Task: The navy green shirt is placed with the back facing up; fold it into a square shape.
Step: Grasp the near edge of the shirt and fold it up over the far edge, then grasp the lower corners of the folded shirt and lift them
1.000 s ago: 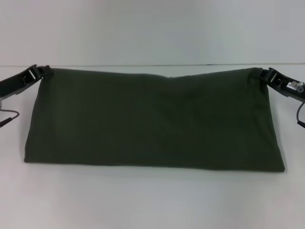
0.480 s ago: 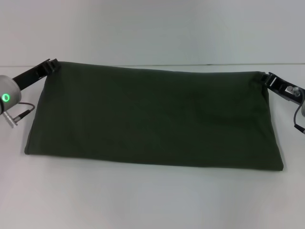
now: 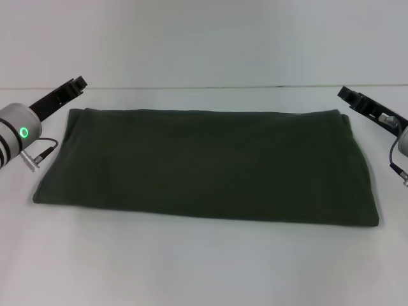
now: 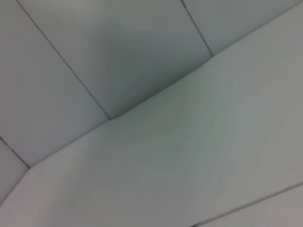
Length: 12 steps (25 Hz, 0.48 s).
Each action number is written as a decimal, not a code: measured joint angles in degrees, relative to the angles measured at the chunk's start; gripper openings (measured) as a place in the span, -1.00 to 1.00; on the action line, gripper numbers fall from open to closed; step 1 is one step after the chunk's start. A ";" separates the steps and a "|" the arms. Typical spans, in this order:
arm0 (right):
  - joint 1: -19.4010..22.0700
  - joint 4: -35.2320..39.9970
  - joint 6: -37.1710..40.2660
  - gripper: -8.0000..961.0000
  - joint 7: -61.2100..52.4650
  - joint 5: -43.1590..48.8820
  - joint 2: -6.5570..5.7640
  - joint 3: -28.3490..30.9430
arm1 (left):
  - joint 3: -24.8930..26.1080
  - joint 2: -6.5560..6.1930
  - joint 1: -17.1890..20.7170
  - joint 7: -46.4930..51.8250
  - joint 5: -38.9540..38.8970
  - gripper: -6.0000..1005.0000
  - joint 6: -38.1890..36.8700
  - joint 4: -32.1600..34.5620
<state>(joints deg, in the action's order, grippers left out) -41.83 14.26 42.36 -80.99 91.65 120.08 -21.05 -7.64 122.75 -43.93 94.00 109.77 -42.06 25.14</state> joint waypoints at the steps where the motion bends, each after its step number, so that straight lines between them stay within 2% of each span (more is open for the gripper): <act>1: 0.13 -0.27 0.07 -0.69 1.02 -1.01 0.02 0.02 | 0.00 0.12 0.21 -1.83 -1.87 -0.82 -0.13 -0.39; 7: 1.20 -0.35 2.12 -0.15 2.75 -3.27 -0.16 -0.14 | -0.01 0.15 1.99 -5.19 -6.26 -0.61 -3.45 -0.89; 9: 2.04 0.17 3.82 -0.03 1.31 -2.83 -0.48 -0.58 | -0.85 -0.87 3.70 -3.26 -5.32 -0.54 -9.37 -0.42; 12: 4.48 1.75 9.78 0.14 -3.25 -0.20 -1.62 -3.98 | -4.43 -2.85 7.24 5.19 -1.58 -0.30 -18.84 2.92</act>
<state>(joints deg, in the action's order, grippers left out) -37.35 16.02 52.14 -84.23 91.45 118.45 -25.03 -12.07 119.90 -36.70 99.19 108.20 -60.90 28.06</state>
